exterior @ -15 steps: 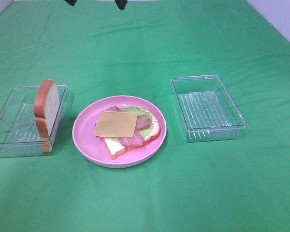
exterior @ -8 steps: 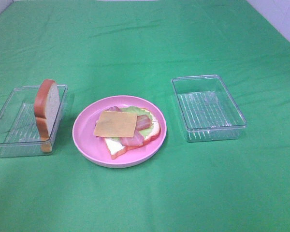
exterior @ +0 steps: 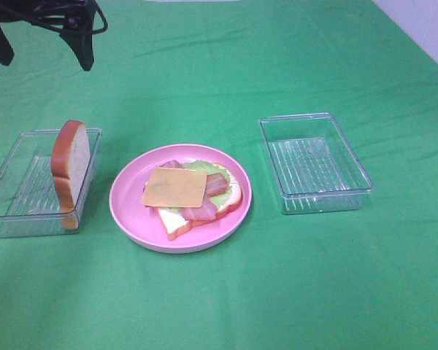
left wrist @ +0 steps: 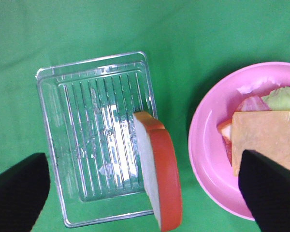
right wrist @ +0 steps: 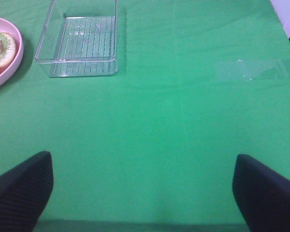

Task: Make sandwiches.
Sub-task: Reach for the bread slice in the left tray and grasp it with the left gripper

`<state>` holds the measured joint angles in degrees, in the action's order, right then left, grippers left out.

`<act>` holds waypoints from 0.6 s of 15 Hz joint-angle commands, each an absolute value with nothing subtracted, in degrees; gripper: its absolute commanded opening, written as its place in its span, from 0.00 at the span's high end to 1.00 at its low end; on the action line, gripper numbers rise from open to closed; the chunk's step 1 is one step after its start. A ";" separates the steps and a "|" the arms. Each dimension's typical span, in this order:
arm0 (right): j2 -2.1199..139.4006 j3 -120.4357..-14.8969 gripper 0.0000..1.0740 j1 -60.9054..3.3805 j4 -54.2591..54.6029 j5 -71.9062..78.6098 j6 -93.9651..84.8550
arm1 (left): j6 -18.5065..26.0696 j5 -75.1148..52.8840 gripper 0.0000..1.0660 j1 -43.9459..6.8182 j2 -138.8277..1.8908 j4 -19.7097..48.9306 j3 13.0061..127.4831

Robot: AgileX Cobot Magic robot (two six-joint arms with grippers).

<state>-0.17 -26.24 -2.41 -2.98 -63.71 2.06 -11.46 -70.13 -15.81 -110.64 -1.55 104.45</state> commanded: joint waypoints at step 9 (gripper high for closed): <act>-2.06 -26.07 0.10 -2.01 -2.86 -63.08 1.78 | -12.09 -75.63 0.06 -15.76 -121.58 5.27 101.18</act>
<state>-0.17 -26.24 -2.41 -2.98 -63.71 2.06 -12.03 -70.02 -15.81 -121.24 5.04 101.70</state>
